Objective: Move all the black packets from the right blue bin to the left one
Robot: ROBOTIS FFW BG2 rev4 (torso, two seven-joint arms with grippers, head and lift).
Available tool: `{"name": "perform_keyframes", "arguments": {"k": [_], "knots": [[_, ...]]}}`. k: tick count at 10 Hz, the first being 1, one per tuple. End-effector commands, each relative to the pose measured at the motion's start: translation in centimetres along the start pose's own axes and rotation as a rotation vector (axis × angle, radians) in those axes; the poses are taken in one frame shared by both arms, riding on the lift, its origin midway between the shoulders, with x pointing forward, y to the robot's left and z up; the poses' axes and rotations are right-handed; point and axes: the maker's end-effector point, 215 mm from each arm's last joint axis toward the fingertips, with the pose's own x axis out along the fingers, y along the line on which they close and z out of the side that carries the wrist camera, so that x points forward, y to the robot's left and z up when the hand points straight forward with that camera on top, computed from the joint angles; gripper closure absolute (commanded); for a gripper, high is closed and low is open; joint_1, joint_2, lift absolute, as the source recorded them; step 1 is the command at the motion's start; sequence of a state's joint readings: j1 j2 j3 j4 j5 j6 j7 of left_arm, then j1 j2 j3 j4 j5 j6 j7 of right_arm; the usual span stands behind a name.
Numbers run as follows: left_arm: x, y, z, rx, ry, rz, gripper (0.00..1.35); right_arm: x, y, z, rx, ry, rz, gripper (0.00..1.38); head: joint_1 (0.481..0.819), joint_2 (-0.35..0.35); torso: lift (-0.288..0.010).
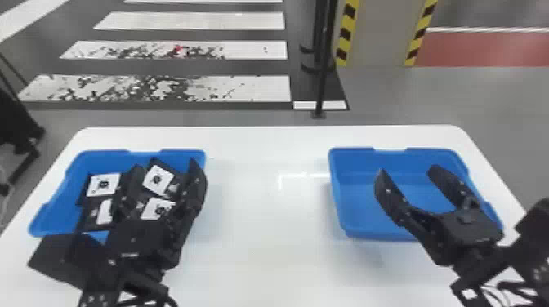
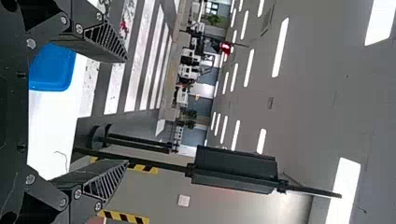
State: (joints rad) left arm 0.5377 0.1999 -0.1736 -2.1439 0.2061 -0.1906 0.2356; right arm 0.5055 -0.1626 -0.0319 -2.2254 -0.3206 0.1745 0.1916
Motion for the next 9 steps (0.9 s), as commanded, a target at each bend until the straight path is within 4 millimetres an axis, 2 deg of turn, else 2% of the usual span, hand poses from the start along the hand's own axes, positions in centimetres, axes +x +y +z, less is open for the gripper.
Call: {"name": "perform_keyframes", "arguments": {"k": [1,9], "knots": [[-0.01,-0.10,0.00,-0.002,0.000,-0.003,0.31,0.00,0.00,0.05,0.000,-0.002,0.000,0.12,0.695,0.011,-0.168],[-0.16,0.05,0.04,-0.017,-0.002,0.002,0.31,-0.15,-0.07,0.44,-0.001,-0.020,-0.003,0.12,0.695,0.010,-0.168]]}}
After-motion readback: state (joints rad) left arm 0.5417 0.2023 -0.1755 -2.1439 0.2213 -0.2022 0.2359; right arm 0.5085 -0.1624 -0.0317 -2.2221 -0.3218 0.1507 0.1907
